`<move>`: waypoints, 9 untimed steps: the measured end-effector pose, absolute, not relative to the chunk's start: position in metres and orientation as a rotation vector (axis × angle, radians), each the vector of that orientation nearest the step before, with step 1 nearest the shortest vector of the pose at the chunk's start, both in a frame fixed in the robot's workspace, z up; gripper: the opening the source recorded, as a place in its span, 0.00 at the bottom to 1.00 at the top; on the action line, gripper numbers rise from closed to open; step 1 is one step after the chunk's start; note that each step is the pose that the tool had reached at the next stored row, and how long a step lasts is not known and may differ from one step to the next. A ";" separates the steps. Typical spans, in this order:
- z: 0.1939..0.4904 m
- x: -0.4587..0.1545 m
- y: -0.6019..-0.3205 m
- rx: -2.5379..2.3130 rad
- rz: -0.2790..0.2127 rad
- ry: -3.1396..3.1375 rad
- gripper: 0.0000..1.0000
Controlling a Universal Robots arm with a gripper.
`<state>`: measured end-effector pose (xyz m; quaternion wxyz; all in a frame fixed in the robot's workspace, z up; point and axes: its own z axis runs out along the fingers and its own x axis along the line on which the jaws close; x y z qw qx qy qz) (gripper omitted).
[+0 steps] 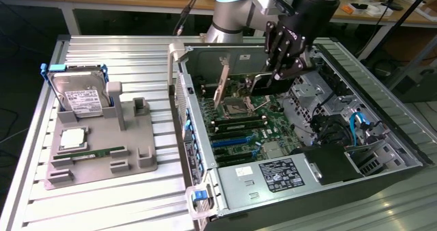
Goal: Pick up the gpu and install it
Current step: 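Insert the gpu into the slot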
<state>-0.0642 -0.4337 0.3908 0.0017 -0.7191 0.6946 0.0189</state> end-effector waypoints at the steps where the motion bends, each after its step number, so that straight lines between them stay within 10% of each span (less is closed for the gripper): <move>1: 0.389 -0.064 -0.434 -2.257 0.059 2.180 0.27; 9: 0.379 -0.064 -0.435 -2.255 0.063 2.178 0.27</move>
